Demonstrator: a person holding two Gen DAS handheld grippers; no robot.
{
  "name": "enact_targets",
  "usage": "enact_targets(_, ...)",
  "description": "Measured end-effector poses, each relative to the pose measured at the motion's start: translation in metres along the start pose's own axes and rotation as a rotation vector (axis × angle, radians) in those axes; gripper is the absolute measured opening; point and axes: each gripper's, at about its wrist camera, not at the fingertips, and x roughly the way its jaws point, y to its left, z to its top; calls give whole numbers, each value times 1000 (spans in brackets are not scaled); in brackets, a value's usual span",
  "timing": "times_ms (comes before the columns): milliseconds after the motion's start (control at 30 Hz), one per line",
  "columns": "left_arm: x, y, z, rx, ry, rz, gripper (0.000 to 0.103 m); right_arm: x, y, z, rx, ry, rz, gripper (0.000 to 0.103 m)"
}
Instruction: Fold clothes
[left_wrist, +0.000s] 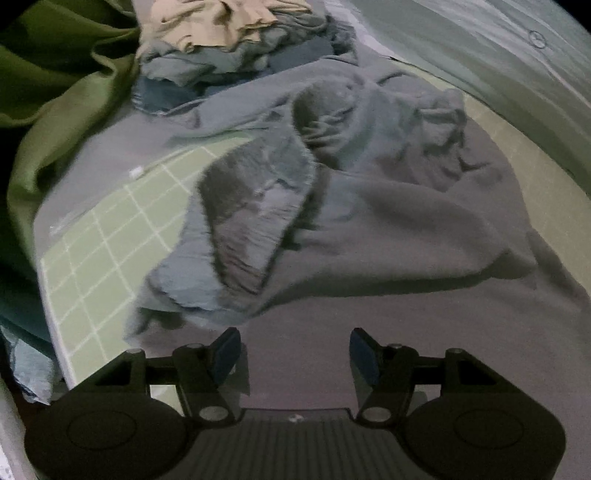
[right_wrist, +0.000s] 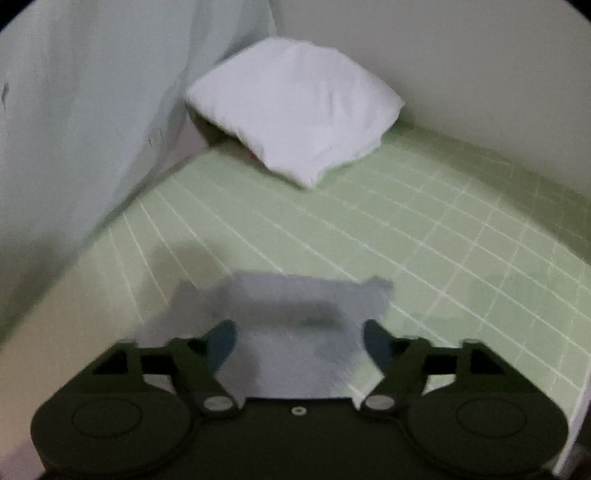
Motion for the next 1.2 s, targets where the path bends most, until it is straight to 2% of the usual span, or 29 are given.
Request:
enact_targets(133, -1, 10, 3, 7, -31, 5, 75, 10, 1, -11, 30, 66, -5, 85)
enact_targets(400, 2, 35, 15, -83, -57, 93, 75, 20, 2, -15, 52, 96, -3, 90)
enact_targets(467, 6, 47, 21, -83, -76, 152, 75, 21, 1, -17, 62, 100, -6, 92)
enact_targets(567, 9, 75, 37, -147, -101, 275, 74, 22, -1, -20, 68, 108, -14, 92)
enact_targets(633, 4, 99, 45, -266, -109, 251, 74, 22, -2, -21, 60, 106, -27, 92)
enact_targets(700, 0, 108, 49, -313, -102, 210, 75, 23, -1, -22, 54, 102, -37, 92)
enact_targets(867, -8, 98, 37, -257, -103, 69, 75, 28, -1, -25, 59, 112, -48, 94)
enact_targets(900, -9, 95, 33, -249, -100, 52, 78, 29, 0, -25, 53, 115, -51, 94)
enact_targets(933, -9, 93, 30, -244, -97, 42, 82, 30, 1, -26, 47, 117, -53, 95)
enact_targets(1200, 2, 88, 11, -201, -54, 17, 82, 35, 1, -24, 50, 129, -68, 96)
